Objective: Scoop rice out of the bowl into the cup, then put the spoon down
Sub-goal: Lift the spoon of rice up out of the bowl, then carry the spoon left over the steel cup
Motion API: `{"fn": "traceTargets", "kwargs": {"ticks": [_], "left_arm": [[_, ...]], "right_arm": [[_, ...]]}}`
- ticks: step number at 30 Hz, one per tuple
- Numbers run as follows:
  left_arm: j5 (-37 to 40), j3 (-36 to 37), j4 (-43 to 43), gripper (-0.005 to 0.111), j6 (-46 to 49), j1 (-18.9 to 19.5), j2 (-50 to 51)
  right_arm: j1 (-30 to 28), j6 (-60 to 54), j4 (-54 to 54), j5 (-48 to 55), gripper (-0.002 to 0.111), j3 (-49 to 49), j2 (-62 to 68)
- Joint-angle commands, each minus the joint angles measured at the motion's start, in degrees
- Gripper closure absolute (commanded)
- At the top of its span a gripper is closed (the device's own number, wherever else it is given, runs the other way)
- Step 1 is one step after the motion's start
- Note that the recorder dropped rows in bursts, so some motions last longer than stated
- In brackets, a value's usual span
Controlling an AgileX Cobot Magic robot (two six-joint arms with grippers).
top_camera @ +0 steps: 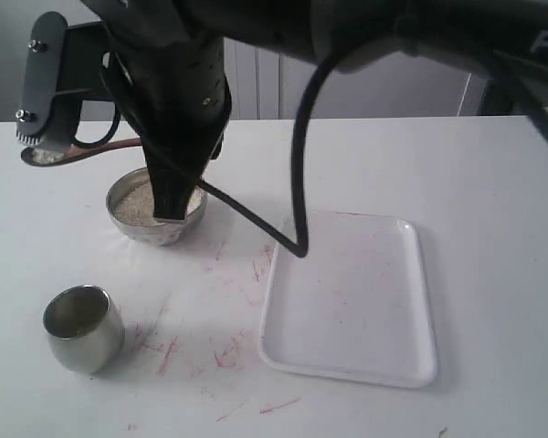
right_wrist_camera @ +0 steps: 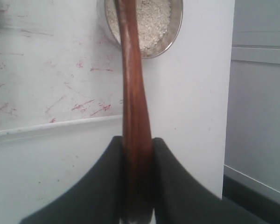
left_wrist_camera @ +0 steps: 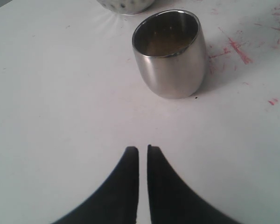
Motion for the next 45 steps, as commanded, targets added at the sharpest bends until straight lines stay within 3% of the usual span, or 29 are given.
{"fn": "traceTargets", "kwargs": {"ticks": [1,6,24,30,37,45], "left_arm": [[1.9,0.5,0.0,0.092,-0.3,-0.1,-0.2],[1.9,0.5,0.0,0.092,-0.3,-0.1,-0.2],[1.9,0.5,0.0,0.092,-0.3,-0.1,-0.2],[1.9,0.5,0.0,0.092,-0.3,-0.1,-0.2],[1.9,0.5,0.0,0.092,-0.3,-0.1,-0.2],[1.9,0.5,0.0,0.092,-0.3,-0.1,-0.2]], "right_arm": [[0.1,-0.4,-1.5,0.1,0.108,4.4,-3.3],[0.1,-0.3,-1.6,-1.1,0.108,11.9,-7.1],[0.4,1.2,-4.4,-24.2,0.108,38.8,-18.7],[0.5,3.2,-6.1,-29.4,0.108,41.2,-17.7],[3.0,13.3,-19.0,-30.3,0.108,41.2,-15.6],[3.5,13.8,-22.6,-30.9,0.108,41.2,-12.6]]}}
